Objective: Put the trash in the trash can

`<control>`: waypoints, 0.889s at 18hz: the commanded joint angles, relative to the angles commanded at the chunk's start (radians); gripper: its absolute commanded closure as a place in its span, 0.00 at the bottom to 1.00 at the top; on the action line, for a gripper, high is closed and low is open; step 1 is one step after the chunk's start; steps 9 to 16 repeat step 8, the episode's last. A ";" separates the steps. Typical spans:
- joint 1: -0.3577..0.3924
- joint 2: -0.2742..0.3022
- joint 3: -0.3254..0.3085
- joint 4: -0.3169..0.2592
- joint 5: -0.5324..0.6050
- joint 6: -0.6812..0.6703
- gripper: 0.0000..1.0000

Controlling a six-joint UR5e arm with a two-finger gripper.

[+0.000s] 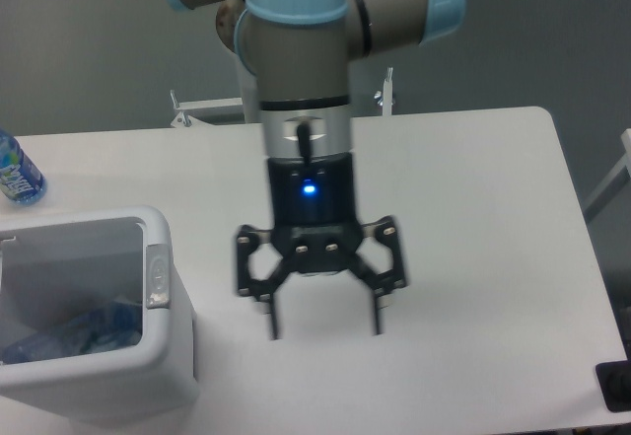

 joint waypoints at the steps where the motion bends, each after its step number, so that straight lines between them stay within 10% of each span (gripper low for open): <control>1: 0.000 0.011 -0.009 -0.040 0.018 0.066 0.00; 6: 0.044 0.068 -0.045 -0.215 0.072 0.307 0.00; 16: 0.060 0.080 -0.054 -0.228 0.071 0.341 0.00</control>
